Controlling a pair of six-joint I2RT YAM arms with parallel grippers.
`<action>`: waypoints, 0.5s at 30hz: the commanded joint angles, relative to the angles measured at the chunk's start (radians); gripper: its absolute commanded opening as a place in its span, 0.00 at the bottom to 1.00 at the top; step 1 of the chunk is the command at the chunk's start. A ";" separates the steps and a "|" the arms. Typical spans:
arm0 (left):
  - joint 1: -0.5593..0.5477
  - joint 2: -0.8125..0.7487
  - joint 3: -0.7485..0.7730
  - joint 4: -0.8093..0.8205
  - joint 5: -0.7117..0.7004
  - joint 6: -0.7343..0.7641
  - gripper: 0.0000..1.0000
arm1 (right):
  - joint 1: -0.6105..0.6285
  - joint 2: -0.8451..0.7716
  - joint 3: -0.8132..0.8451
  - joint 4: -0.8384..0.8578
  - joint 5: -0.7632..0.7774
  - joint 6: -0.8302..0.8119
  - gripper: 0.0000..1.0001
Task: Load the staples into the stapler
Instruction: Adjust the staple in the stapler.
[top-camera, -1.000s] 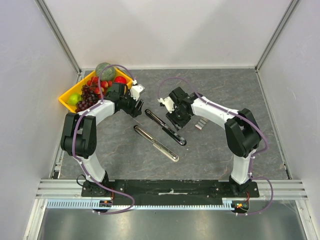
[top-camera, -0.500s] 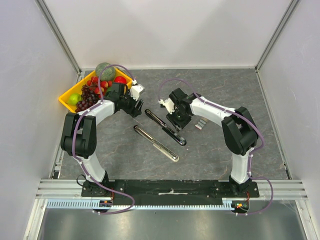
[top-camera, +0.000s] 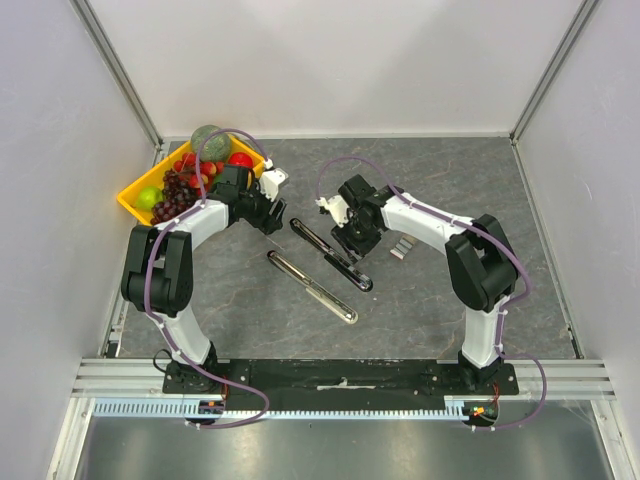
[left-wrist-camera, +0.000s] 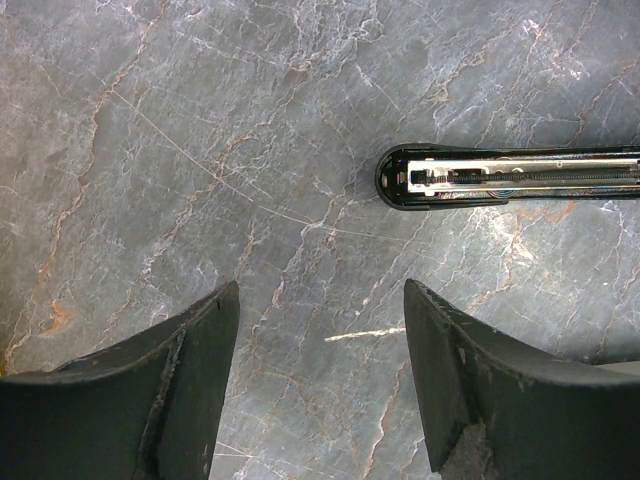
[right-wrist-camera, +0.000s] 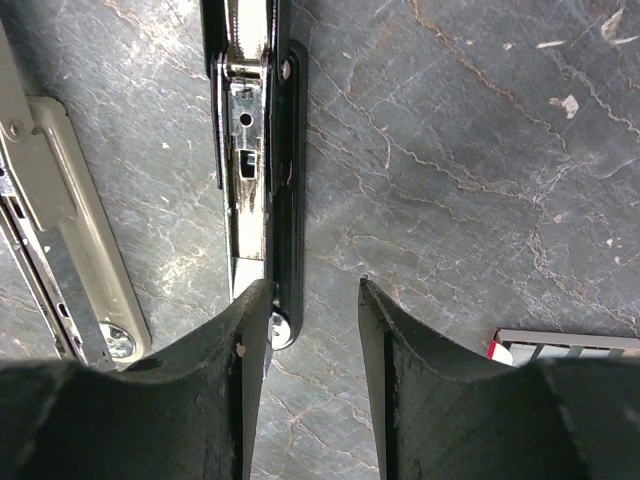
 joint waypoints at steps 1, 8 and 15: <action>0.005 0.010 0.023 0.020 0.018 -0.023 0.73 | 0.005 -0.052 -0.009 0.019 -0.028 0.001 0.48; 0.005 0.010 0.026 0.019 0.018 -0.021 0.72 | 0.018 -0.060 -0.031 0.024 -0.022 -0.002 0.48; 0.006 0.008 0.031 0.016 0.020 -0.021 0.73 | 0.019 -0.046 -0.074 0.036 -0.007 -0.005 0.48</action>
